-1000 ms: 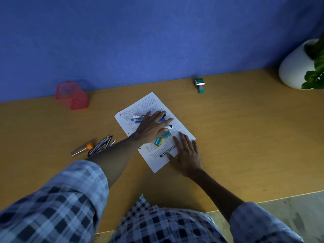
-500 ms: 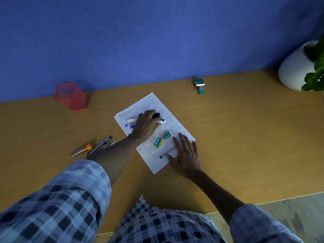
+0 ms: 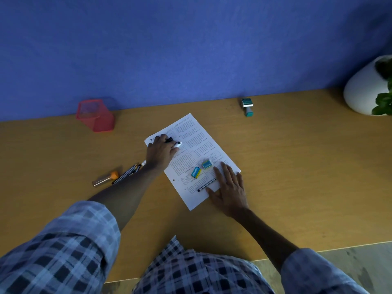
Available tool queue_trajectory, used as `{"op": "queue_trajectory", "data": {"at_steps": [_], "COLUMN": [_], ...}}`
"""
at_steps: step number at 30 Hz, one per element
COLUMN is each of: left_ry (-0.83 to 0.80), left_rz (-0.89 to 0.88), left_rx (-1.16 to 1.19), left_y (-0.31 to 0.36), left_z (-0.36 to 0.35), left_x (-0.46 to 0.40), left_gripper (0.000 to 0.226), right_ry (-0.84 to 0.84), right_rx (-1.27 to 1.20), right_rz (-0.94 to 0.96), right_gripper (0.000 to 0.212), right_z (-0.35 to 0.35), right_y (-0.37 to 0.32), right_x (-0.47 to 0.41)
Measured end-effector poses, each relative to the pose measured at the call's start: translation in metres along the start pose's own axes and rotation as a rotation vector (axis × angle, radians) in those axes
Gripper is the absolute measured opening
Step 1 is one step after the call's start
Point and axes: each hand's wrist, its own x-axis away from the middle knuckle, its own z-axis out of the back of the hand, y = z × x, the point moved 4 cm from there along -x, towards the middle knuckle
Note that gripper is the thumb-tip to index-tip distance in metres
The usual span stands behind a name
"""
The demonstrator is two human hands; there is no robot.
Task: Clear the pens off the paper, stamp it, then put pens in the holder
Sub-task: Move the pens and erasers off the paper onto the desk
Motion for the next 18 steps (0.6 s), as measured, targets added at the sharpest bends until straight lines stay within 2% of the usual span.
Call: {"op": "queue_trajectory", "data": {"at_steps": [11,18], "left_ry": [0.037,0.068], "left_rz": [0.235,0.346], "left_rx": [0.180,0.209], "left_y": [-0.052,-0.081], "left_z": [0.010,0.010], "left_x": [0.026,0.041], "left_gripper": [0.037,0.035], "right_ry": [-0.019,-0.009], "right_rx": [0.019,0.032], "right_rz": [-0.006,0.000], "right_gripper": [0.076,0.075], "right_z": [-0.002,0.000], "right_y": [0.000,0.000], "right_x": [-0.001,0.000]}}
